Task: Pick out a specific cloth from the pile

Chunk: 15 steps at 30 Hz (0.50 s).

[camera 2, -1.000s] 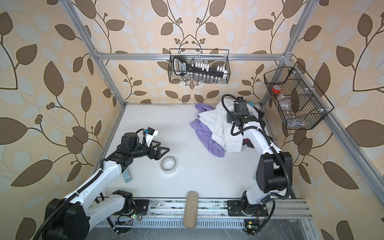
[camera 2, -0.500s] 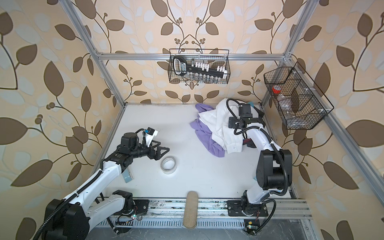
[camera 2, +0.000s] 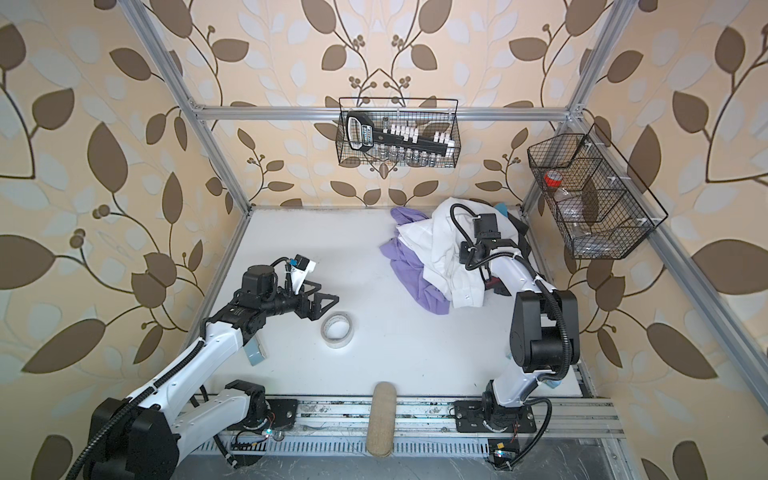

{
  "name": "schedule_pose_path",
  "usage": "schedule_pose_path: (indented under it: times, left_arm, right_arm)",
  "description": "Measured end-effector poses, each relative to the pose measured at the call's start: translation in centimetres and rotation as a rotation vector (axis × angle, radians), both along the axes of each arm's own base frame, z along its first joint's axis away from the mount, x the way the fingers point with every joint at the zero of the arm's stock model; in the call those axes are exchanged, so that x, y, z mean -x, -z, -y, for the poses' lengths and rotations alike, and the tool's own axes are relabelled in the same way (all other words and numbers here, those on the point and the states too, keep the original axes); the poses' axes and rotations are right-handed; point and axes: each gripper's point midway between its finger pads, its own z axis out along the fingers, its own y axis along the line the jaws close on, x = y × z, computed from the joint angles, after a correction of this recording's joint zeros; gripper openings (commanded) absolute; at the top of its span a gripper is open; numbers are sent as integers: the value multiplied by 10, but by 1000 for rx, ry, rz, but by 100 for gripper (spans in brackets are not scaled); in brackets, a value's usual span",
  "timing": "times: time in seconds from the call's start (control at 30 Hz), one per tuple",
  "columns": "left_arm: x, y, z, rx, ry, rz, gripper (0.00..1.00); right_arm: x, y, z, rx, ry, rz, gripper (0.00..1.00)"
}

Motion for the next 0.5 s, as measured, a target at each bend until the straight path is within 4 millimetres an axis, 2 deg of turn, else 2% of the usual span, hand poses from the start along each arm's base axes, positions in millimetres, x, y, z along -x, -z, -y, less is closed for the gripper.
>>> schedule_pose_path:
  times: [0.1,0.23,0.5]
  left_arm:
    - [0,0,0,0,0,0,99]
    - [0,0,0,-1,1,2,99]
    - [2,-3,0,-2,3,11,99]
  right_arm:
    - [3,-24,0,1,2,53,0]
    - [11,-77,1,-3,8,184,0]
    - [41,-216,0,-20,12,540,0]
